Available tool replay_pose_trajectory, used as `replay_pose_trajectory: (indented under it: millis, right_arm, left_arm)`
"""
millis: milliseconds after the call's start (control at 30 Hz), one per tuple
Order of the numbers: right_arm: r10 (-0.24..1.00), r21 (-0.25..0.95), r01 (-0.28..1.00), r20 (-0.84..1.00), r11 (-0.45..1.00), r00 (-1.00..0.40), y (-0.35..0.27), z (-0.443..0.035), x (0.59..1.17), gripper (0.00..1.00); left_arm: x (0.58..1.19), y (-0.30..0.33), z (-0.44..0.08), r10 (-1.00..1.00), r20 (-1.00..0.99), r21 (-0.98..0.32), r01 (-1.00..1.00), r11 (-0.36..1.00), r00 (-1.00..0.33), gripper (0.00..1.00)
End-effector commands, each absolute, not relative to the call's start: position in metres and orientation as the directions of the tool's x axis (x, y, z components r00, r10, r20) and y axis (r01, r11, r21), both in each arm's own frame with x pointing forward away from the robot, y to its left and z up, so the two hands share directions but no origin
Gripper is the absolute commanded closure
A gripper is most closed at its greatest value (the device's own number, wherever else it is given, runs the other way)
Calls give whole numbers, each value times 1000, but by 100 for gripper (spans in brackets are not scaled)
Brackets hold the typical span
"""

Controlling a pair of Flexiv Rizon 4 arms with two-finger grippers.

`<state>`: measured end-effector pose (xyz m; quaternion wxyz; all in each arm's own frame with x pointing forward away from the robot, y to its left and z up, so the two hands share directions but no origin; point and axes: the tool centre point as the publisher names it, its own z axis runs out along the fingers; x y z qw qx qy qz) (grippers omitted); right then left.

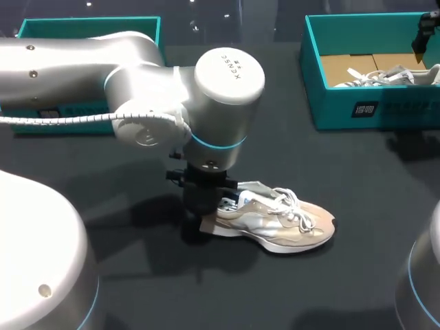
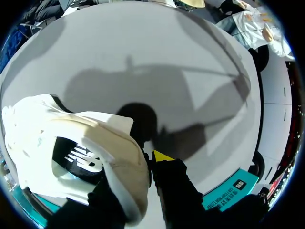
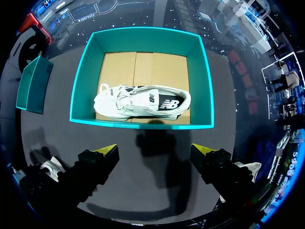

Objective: Take the shoe out of the shoebox, open the shoe tongue, remove and reinsert the insole, then place the shoe into the shoebox

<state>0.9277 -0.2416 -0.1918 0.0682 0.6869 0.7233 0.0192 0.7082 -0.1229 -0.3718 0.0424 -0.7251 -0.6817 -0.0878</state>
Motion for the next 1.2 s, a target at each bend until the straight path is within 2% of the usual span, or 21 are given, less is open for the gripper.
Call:
replay_pose_trajectory:
  millis: [33,367,400,433,500,533,667,1000,1100,1200]
  right_arm:
    - [996,123,991,-73,55,-47,-241,-192,927,0]
    - [996,123,991,-73,55,-47,-241,-192,927,0]
    - [996,123,991,-73,55,-47,-241,-192,927,0]
    - [996,123,991,-73,55,-47,-241,-192,927,0]
    - [996,123,991,-73,55,-47,-241,-192,927,0]
    - [996,123,991,-73,55,-47,-241,-192,927,0]
    - [996,123,991,-73,55,-47,-241,-192,927,0]
    - [996,123,991,-73,55,-47,-241,-192,927,0]
    - [996,123,991,-73,55,-47,-241,-192,927,0]
    - [996,123,991,-73,55,-47,-241,-192,927,0]
  left_arm:
    - [712,-129,-379,980,193,58,996,-68,55,100]
    - [711,-128,-388,977,205,61,995,-73,59,100]
    - [710,-127,-388,977,205,60,996,-73,59,73]
    - [709,-127,-388,977,205,59,996,-72,59,64]
    - [707,-125,-387,977,203,57,996,-72,59,55]
    - [707,-124,-387,978,199,57,996,-70,57,39]
    - [707,-120,-382,983,176,60,996,-59,48,1]
    - [696,-109,-305,998,-30,91,994,61,-58,0]
    - [690,-102,-283,980,-120,48,985,168,-161,0]
    - [685,-93,-268,933,-180,-59,951,304,-310,0]
